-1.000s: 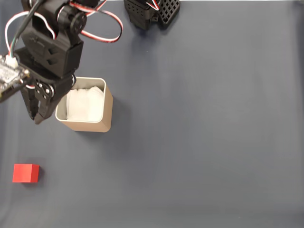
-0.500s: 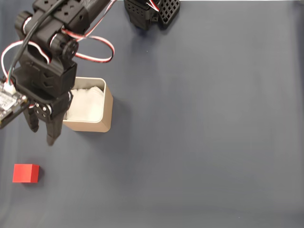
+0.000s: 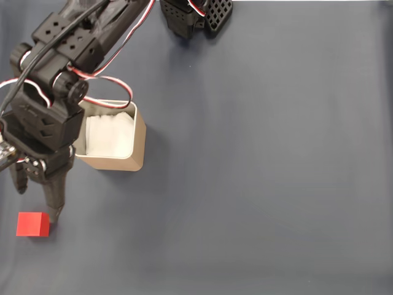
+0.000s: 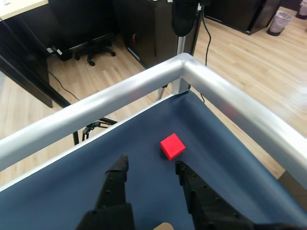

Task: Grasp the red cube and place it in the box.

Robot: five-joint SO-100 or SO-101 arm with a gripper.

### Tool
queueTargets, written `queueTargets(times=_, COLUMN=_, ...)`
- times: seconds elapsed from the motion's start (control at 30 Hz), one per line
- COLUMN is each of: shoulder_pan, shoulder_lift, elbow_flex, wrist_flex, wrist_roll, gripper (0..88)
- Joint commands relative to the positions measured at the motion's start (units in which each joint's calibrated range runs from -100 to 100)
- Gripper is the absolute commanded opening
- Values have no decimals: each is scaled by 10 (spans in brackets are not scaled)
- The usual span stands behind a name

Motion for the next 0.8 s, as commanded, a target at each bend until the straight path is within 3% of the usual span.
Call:
queueTargets(times=0.0, shoulder_pan=8, shoulder_lift=9, elbow_flex=-34, wrist_flex=-29, wrist_roll=3, gripper=279)
queueTargets(times=0.77, shoulder_pan=30, shoulder_lift=108, elbow_flex=-27, wrist_flex=-112, wrist_roll=-6, gripper=325)
